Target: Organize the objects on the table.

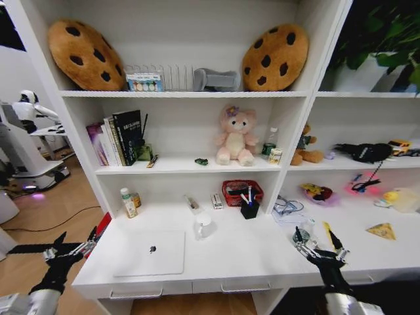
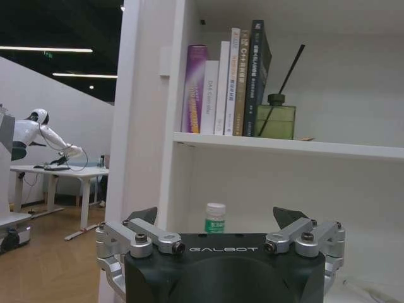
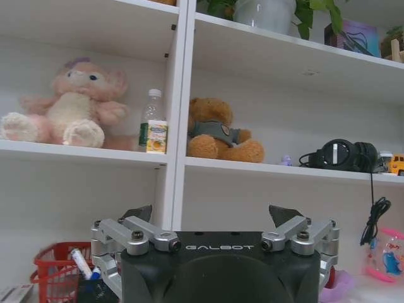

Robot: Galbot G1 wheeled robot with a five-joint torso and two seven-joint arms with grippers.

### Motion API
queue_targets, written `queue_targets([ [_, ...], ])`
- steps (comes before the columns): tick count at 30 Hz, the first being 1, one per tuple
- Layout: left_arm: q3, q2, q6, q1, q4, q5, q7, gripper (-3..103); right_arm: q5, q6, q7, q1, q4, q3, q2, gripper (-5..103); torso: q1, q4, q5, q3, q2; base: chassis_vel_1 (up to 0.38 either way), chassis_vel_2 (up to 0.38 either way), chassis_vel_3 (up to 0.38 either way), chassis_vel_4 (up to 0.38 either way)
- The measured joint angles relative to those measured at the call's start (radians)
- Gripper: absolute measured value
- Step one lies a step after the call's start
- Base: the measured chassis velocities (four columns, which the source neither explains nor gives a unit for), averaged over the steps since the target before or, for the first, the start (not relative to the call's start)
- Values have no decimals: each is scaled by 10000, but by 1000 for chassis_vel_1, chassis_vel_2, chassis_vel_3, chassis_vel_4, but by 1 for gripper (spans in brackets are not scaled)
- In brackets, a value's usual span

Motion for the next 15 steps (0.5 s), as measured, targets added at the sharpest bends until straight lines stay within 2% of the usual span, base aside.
queue_targets([
  [4, 0, 0, -1, -1, -1, 1, 3, 100, -157, 50, 4, -73, -2, -136, 60, 100, 2, -4, 9, 2, -2, -247, -249, 243, 237],
  [5, 1, 0, -2, -1, 0, 0, 0, 100, -192, 50, 2, -83, -2, -185, 92, 100, 0, 3, -4, -1, 0, -292, -279, 293, 256],
  [7, 1, 0, -2, 0, 0, 0, 0, 100, -251, 57, 6, -86, -7, -217, 106, 100, 0, 3, -9, 0, -1, -292, -277, 285, 275],
  [8, 0, 0, -2, -1, 1, 0, -2, 100, -270, 60, 13, -83, -25, -228, 105, 100, 0, 2, 5, 0, -2, -271, -310, 263, 298],
  [10, 1, 0, -2, 0, 0, 0, 3, 100, -270, 61, 20, -79, -33, -226, 88, 100, 1, -2, 4, 1, -3, -279, -310, 263, 323],
  [12, 0, 0, -2, 0, 1, 0, -1, 100, -311, 35, 47, -45, -83, -201, 47, 100, -1, 4, -12, -1, 0, -360, -356, 366, 343],
  [15, 0, 0, -2, 0, 0, 0, 3, 100, -427, 32, 94, 7, -205, -202, 50, 100, 1, 2, 7, 2, -2, -355, -345, 364, 362],
])
